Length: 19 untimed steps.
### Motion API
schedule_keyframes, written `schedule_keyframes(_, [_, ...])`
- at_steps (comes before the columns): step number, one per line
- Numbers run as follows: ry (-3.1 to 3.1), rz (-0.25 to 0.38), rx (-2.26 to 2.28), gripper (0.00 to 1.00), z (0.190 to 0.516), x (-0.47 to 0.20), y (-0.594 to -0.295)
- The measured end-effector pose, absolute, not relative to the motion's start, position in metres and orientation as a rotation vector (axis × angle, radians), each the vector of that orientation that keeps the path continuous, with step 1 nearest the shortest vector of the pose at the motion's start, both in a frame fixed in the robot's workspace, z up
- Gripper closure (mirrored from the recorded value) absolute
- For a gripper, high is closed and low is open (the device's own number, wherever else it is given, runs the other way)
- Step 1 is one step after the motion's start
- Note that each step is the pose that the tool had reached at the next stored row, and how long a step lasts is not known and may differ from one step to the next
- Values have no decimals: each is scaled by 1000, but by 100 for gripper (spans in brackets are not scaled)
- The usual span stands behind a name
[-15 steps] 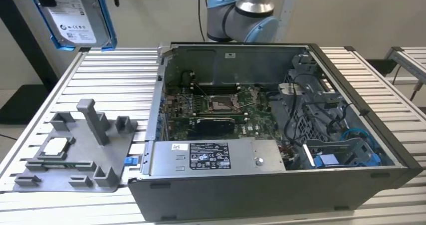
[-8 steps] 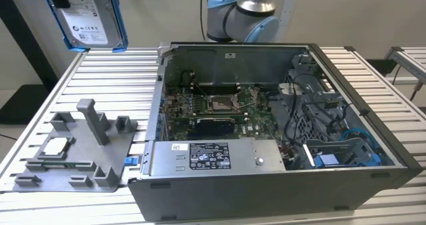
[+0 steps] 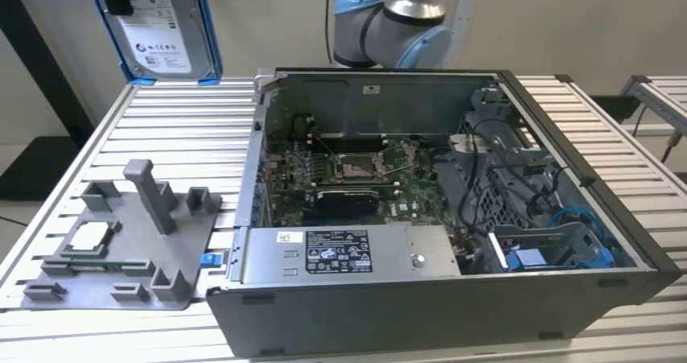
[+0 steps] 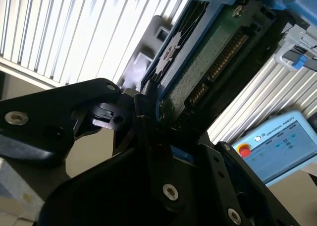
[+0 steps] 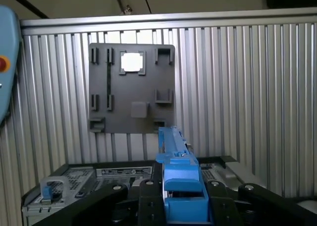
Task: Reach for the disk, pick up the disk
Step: 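Pick up the disk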
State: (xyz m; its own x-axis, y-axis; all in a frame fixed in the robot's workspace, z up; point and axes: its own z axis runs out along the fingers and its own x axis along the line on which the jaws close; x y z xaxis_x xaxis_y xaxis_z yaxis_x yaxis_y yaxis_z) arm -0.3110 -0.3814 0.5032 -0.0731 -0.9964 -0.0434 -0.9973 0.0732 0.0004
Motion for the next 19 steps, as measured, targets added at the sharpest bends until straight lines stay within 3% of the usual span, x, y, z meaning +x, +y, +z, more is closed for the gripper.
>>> schedule_keyframes(19, [2279,42,-2121,100,499,-249,-381])
